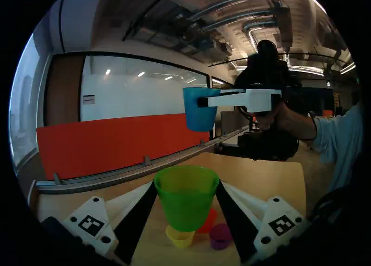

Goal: Pour water

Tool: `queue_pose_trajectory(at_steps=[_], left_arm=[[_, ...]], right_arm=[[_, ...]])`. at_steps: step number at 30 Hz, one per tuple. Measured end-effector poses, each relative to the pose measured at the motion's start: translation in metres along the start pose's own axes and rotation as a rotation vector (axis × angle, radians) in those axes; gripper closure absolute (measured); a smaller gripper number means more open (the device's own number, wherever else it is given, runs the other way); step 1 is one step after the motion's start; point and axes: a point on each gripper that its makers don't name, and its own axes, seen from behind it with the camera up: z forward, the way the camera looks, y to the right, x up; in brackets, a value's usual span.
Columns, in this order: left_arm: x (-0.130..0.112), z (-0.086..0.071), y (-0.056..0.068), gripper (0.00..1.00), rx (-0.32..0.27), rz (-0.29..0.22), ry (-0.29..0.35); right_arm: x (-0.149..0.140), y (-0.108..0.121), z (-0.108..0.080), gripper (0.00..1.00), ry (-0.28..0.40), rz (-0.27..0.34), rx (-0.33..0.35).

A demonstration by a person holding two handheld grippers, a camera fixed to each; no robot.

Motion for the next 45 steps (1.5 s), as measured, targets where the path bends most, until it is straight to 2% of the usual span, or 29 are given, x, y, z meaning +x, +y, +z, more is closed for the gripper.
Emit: queue_pose_trajectory(at_steps=[4, 9, 26, 35, 45], left_arm=[[-0.001, -0.002, -0.005, 0.13, 0.014, 0.003, -0.003], [-0.003, -0.006, -0.014, 0.13, 0.034, 0.004, -0.010], [-0.008, -0.029, -0.041, 0.13, 0.113, 0.036, -0.040], [-0.015, -0.039, -0.048, 0.13, 0.136, 0.041, -0.062], [-0.025, -0.044, -0.052, 0.13, 0.144, 0.040, -0.091]], right_arm=[[-0.005, 0.004, -0.006, 0.11, -0.004, 0.051, -0.001], [-0.014, 0.008, -0.016, 0.11, -0.016, 0.079, -0.006], [-0.052, 0.037, -0.056, 0.11, -0.044, 0.090, -0.070], [-0.065, 0.043, -0.076, 0.11, -0.048, 0.089, -0.087], [-0.078, 0.044, -0.082, 0.11, -0.057, 0.091, -0.085]])
